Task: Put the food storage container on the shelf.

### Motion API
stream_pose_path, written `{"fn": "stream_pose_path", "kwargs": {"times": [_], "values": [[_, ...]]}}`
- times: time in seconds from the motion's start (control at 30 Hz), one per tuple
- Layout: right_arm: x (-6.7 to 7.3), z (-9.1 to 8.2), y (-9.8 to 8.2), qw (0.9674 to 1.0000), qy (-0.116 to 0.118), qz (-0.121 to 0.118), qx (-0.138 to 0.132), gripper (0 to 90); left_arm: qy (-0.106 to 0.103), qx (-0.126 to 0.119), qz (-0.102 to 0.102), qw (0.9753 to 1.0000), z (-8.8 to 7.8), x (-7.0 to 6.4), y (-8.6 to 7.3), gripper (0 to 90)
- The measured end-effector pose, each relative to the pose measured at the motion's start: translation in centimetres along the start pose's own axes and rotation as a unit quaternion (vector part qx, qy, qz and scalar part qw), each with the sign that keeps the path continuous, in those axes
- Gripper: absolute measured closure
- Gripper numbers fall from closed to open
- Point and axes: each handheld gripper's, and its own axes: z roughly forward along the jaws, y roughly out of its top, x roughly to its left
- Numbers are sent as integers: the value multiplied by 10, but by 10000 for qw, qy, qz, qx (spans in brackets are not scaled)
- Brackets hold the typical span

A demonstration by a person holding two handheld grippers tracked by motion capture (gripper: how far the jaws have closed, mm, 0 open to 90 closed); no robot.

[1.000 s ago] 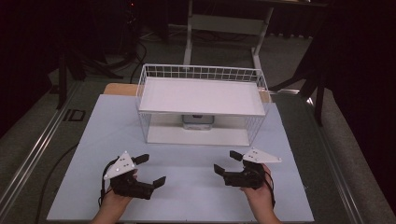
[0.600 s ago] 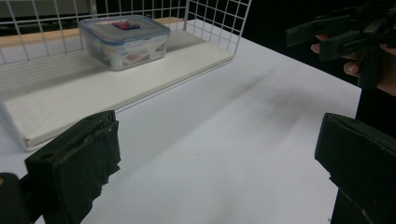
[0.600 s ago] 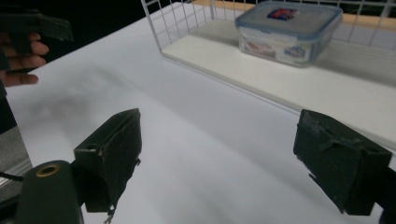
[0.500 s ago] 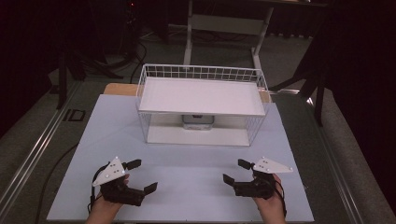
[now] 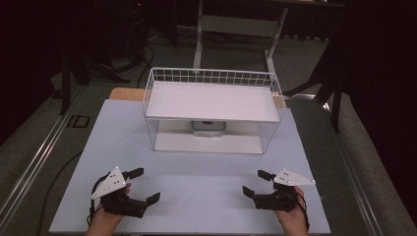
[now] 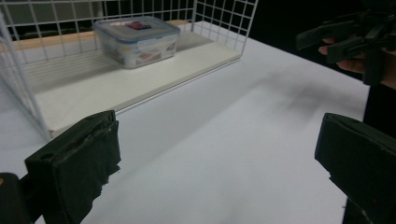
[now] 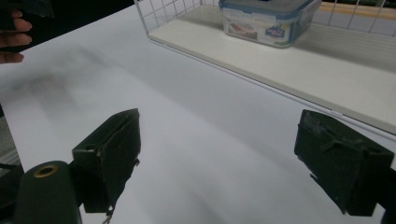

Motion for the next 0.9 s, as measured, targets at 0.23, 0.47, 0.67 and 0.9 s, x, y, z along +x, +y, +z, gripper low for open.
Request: {"fn": "stream_pose_path", "kwargs": {"times": [0.23,0.47,0.67,0.9], "values": [[-9,2,-6,9996,-241,5,168,148,273,210,-8,9994,2,5,-8,10],[-16,2,-7,9994,-304,108,126,148,593,270,-178,9977,4,9,-10,11],[-19,2,-7,9992,-348,157,110,150,644,286,-325,9970,4,13,-12,11],[-18,4,-6,9994,-317,148,70,151,576,284,-297,9975,5,10,-13,11]]}}
